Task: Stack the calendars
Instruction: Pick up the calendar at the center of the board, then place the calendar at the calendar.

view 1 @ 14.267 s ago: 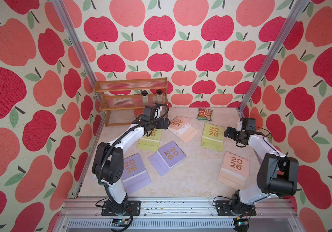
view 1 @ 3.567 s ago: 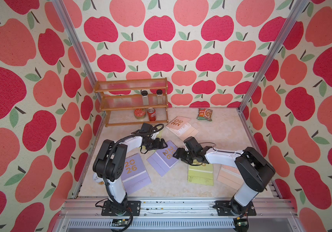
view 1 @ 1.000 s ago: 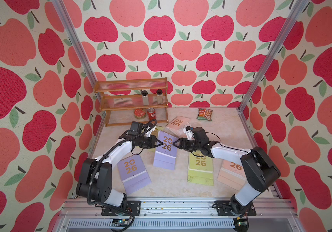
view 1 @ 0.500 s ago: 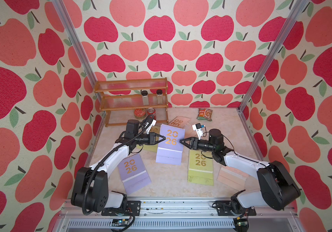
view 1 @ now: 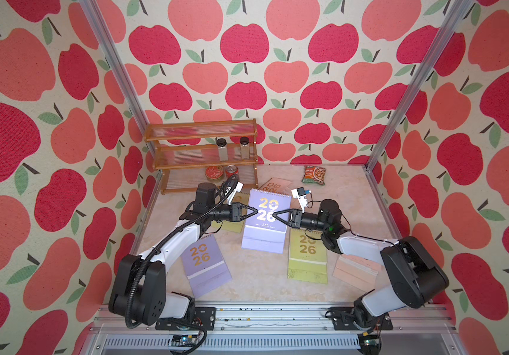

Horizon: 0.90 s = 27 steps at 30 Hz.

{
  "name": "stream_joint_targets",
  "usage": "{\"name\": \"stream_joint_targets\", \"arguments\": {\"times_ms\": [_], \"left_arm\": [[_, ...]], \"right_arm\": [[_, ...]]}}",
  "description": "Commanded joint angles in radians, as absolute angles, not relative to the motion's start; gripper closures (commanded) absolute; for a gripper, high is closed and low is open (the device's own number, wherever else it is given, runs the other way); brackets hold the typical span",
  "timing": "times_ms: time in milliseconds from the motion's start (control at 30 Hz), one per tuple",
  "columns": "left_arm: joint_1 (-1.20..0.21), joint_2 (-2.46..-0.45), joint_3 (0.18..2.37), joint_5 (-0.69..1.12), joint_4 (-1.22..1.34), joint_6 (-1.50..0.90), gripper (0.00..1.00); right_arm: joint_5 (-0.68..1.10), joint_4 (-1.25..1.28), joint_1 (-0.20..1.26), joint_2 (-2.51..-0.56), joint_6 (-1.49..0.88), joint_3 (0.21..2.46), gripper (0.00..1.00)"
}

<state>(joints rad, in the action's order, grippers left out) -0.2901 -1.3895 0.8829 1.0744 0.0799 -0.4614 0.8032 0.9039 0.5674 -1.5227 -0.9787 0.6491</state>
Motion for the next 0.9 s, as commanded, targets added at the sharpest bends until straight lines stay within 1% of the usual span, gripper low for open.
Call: {"name": "stream_joint_targets", "arguments": {"times_ms": [0,67,100,167,200,233,367,533,633,867], "left_arm": [[-0.326,-1.382,0.926,1.103,0.086,-0.437,0.93],[-0.321,-1.374,0.952,1.051,0.016,-0.395,0.75],[-0.318,-1.368,0.961,1.02,-0.011,-0.379,0.6],[-0.313,-1.352,0.978,0.946,-0.063,-0.344,0.17],[-0.31,-1.344,0.984,0.912,-0.076,-0.338,0.05],[-0.31,-1.339,0.989,0.861,-0.084,-0.329,0.01],[-0.314,-1.353,1.016,0.776,-0.058,-0.321,0.01],[-0.337,-1.413,1.053,0.78,-0.015,-0.318,0.01],[-0.354,-1.438,1.061,0.795,0.007,-0.314,0.01],[-0.368,-1.444,1.052,0.827,0.04,-0.31,0.01]], "right_arm": [[0.766,0.826,0.591,-1.507,-0.943,0.656,1.0],[0.733,0.668,0.582,-1.441,-0.877,0.659,1.0],[0.712,0.571,0.574,-1.405,-0.839,0.665,1.0],[0.686,0.358,0.545,-1.311,-0.747,0.675,1.0],[0.674,0.253,0.524,-1.272,-0.714,0.683,1.0],[0.678,0.142,0.492,-1.231,-0.674,0.697,1.0],[0.732,-0.233,0.345,-1.097,-0.544,0.728,1.0],[0.833,-0.513,0.228,-1.036,-0.421,0.739,1.0],[0.868,-0.589,0.192,-1.044,-0.375,0.732,1.0],[0.876,-0.617,0.119,-1.1,-0.342,0.69,1.0]]}}
